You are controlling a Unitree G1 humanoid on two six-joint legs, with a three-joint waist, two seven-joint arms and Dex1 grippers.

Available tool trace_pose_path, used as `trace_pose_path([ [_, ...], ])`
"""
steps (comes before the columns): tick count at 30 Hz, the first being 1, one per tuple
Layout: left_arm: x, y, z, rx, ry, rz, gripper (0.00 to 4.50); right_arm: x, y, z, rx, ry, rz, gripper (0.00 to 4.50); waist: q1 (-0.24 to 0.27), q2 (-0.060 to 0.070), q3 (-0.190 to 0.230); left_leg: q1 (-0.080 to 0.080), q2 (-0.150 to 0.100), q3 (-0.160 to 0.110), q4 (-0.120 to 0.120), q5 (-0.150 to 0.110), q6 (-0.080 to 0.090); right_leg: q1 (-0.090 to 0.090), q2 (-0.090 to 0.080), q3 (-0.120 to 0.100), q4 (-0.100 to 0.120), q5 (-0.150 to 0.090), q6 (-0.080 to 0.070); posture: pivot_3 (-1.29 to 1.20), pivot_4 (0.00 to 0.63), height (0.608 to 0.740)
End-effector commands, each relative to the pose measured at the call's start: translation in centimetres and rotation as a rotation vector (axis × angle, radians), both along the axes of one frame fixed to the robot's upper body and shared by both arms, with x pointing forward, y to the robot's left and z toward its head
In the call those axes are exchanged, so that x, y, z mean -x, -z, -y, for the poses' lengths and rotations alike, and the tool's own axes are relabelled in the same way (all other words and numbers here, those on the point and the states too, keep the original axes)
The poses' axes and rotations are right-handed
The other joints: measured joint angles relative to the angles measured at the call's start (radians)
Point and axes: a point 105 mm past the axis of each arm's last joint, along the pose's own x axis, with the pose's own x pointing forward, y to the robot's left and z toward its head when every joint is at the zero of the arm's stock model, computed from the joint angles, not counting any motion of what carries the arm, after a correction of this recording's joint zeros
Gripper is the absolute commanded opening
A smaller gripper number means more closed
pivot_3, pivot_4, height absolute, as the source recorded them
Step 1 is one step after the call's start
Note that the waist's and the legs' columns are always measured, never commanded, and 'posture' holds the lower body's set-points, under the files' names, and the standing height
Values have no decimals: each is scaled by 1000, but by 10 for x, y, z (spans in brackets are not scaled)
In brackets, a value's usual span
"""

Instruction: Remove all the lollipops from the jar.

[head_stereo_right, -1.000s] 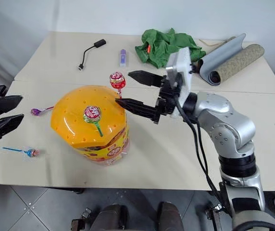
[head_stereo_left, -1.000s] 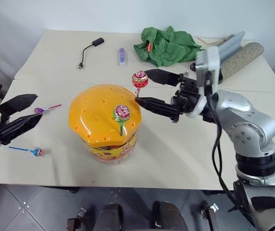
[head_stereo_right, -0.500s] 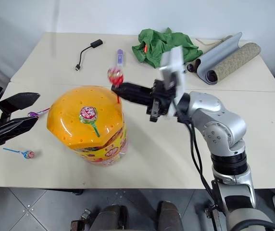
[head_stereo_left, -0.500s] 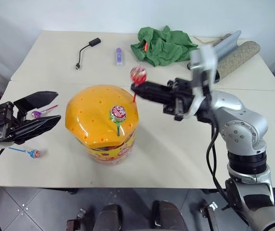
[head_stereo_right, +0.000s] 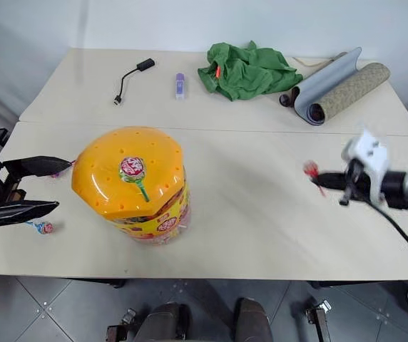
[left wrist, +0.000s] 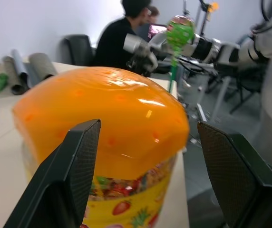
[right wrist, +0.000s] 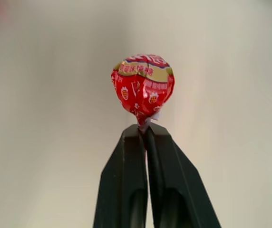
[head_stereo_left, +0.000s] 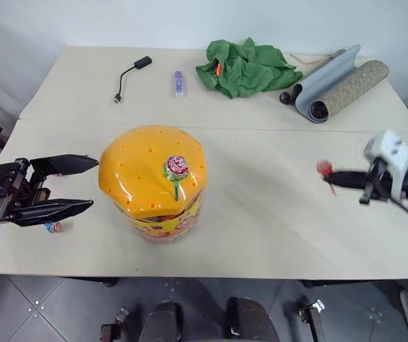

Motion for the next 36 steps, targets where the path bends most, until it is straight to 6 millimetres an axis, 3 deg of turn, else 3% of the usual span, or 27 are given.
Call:
trace_pose_path([
  [1,2,-6,-7,-26,-7,78,3451,1,13,11,83,-6,24,27,-4,1,0,0,0,0,0,0,0,0,0,0,0,0,0,0,150,740],
  [5,2,-8,-8,-10,-3,77,3451,5,28,15,64,-10,-11,27,-9,2,0,0,1,0,0,0,0,0,1,0,0,0,0,0,150,740],
  [7,3,-7,-7,-14,-1,74,3451,9,29,11,29,-47,-24,517,-9,2,0,0,1,-1,1,0,0,0,1,1,0,0,0,0,150,740],
  [11,4,-1,-11,-8,-20,46,3451,14,2,-29,-147,-278,94,1719,-9,2,0,0,1,-1,1,0,0,0,1,0,0,0,0,0,150,740],
  [12,2,-1,-13,4,-34,48,3451,19,-11,-46,-211,-397,160,2060,-10,2,0,0,2,-2,1,0,0,0,1,0,0,0,0,0,150,740],
  [15,2,2,-18,26,-53,2,3451,37,-48,-91,-375,-681,311,2060,-14,3,1,0,3,-4,1,0,0,0,3,1,0,0,0,0,150,740],
  [19,-2,2,-23,62,-96,4,3451,55,-80,-151,-496,-919,379,2060,-12,4,1,1,8,-8,2,0,-1,0,3,2,0,0,0,0,150,740],
  [23,-5,8,-25,84,-129,-6,3451,71,-97,-200,-557,-1119,396,2060,-11,4,1,1,9,-8,5,-1,-2,0,5,2,1,0,-1,0,150,740],
  [32,5,21,-30,74,-159,-65,3451,74,-106,-268,-580,-1328,371,2060,-14,3,1,0,9,-7,7,-2,-2,0,6,1,3,0,-1,0,150,740],
  [36,6,22,-28,77,-168,-59,3451,76,-108,-283,-589,-1347,346,2060,-14,3,1,0,9,-7,7,-2,-2,-1,6,1,4,0,-1,0,150,740],
])
